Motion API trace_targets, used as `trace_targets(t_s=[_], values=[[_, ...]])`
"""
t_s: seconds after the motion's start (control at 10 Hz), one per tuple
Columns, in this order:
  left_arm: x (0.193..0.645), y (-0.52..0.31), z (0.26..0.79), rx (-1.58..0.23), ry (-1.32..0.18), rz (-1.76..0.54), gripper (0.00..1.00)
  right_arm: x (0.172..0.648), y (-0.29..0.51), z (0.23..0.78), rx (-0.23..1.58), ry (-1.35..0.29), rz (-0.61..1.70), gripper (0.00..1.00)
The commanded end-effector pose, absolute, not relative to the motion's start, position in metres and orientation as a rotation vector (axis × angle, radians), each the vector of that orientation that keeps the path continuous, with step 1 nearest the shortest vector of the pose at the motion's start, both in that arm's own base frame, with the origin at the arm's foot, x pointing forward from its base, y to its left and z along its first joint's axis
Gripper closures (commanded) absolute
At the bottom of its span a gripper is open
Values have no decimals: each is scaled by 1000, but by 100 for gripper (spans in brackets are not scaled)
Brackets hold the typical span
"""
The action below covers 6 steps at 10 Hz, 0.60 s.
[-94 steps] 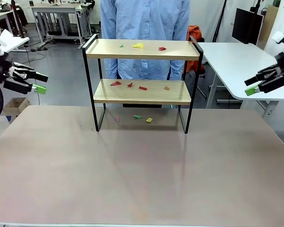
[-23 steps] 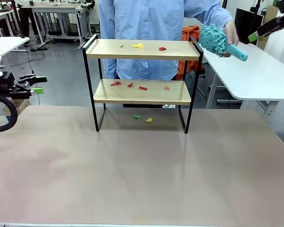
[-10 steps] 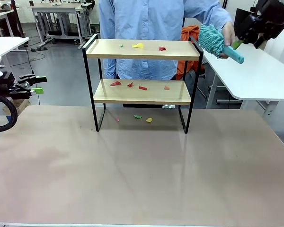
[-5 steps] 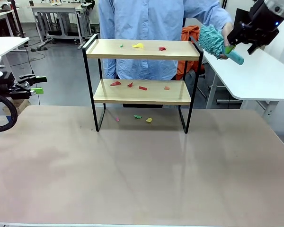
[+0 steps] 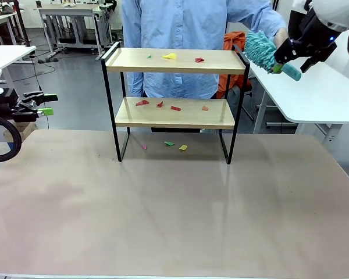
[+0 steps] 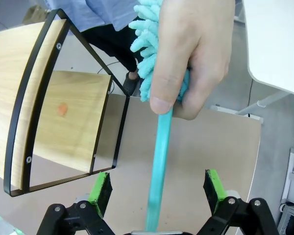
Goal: Clean the shelf.
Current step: Pick up the Duster handed by the human.
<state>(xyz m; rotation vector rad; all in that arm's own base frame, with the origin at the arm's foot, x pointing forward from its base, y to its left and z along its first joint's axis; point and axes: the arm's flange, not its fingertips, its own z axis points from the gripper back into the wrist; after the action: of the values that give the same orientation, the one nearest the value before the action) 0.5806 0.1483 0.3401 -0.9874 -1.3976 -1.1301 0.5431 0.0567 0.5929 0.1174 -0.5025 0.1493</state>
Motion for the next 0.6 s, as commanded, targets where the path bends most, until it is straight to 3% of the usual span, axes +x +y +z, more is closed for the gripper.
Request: trace_targets(t_s=[0.0,0.1,0.2,0.3,0.5], values=[[581,148,342,-984,-1396,-1139,0,534,61,598,76,-520,108,12],[581,148,342,-984,-1396,-1139,0,537,62,596,73,-525,106,59],[581,148,342,-984,-1396,-1139,0,541,62,594,73,-525,100,71],[581,148,342,-984,-1396,-1139,0,541,63,593,72,-522,99,100],[581,148,342,-984,-1396,-1139,0,544,63,592,69,-513,98,100]])
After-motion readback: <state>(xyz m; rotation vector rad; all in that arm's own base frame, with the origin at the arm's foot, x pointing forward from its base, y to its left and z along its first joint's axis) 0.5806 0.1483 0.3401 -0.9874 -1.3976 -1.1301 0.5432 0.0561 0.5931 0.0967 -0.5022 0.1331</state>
